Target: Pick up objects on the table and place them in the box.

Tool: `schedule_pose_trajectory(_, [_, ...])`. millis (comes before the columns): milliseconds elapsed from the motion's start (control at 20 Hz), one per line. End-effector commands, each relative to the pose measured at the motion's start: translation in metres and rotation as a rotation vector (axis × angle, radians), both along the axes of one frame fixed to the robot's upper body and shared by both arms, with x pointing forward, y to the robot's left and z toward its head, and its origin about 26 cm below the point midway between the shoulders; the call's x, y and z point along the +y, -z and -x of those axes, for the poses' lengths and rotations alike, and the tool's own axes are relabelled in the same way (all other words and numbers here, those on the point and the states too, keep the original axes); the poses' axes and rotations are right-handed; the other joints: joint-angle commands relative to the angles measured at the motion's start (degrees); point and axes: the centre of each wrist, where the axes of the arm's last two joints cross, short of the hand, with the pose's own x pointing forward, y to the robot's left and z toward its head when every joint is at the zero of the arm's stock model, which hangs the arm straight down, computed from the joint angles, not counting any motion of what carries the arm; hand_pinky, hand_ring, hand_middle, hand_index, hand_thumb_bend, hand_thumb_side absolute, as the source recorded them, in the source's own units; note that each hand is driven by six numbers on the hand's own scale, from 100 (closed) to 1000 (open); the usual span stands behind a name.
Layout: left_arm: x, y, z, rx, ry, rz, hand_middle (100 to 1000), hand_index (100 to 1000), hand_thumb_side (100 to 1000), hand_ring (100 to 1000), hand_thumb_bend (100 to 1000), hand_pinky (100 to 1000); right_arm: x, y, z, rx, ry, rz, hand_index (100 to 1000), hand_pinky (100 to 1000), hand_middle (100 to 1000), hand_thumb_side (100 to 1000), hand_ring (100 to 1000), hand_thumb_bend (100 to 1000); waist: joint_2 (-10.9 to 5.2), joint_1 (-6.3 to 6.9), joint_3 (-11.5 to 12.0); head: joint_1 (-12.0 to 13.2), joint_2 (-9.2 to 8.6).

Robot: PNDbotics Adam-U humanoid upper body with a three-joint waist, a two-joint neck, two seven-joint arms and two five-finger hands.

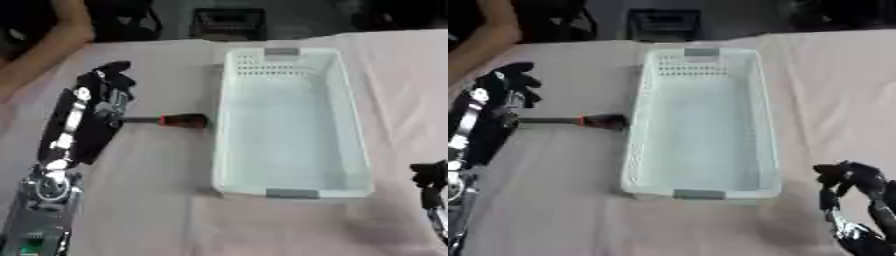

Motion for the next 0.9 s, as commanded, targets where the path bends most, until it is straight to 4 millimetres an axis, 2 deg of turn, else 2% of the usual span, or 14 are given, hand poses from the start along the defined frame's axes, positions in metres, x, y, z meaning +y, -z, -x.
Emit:
schedule_pose_trajectory(50, [0.001, -0.008, 0.001, -0.029, 0.002, -0.017, 642, 872, 867, 598, 100, 578, -0.001, -0.008, 0.000, -0.026, -0.004, 0.014, 787, 429, 577, 779, 552, 100, -0.69, -0.14, 0.1, 0.4, -0.80])
schedule_pose_trajectory(500, [0.002, -0.009, 0.001, -0.025, 0.003, -0.035, 644, 868, 837, 607, 100, 586, -0.001, -0.009, 0.000, -0.027, -0.004, 0.014, 787, 430, 577, 779, 553, 100, -0.70, -0.15, 0.0, 0.4, -0.88])
schedule_pose_trajectory(550, [0.004, -0.010, 0.001, -0.028, -0.001, -0.058, 646, 860, 785, 617, 100, 596, -0.001, -0.009, 0.000, -0.027, -0.004, 0.014, 787, 430, 577, 779, 553, 100, -0.70, -0.13, 0.0, 0.4, -0.84])
schedule_pose_trajectory(600, [0.009, -0.014, 0.001, -0.039, -0.017, -0.112, 645, 844, 676, 631, 100, 613, -0.002, -0.009, 0.000, -0.027, -0.003, 0.015, 787, 430, 577, 779, 553, 100, -0.72, -0.08, 0.0, 0.4, -0.79])
schedule_pose_trajectory(650, [0.016, -0.018, 0.001, -0.053, -0.035, -0.194, 641, 829, 496, 647, 100, 629, -0.002, -0.009, 0.000, -0.027, -0.003, 0.017, 787, 430, 577, 779, 553, 100, -0.72, -0.02, -0.1, 0.4, -0.73])
schedule_pose_trajectory(700, [0.022, -0.024, 0.001, -0.067, -0.042, -0.305, 638, 822, 371, 661, 170, 643, -0.002, -0.009, 0.000, -0.026, -0.004, 0.019, 787, 430, 577, 779, 553, 100, -0.72, 0.07, -0.2, 0.5, -0.71])
schedule_pose_trajectory(800, [0.032, -0.033, 0.002, -0.077, -0.031, -0.521, 643, 823, 272, 683, 334, 663, -0.002, -0.009, 0.000, -0.027, -0.005, 0.021, 788, 429, 577, 779, 552, 100, -0.71, 0.20, -0.4, 0.7, -0.72])
schedule_pose_trajectory(900, [0.038, -0.039, 0.002, -0.072, -0.003, -0.685, 645, 827, 244, 694, 406, 676, -0.002, -0.010, 0.000, -0.027, -0.008, 0.022, 787, 430, 577, 780, 552, 100, -0.67, 0.30, -0.6, 0.8, -0.83])
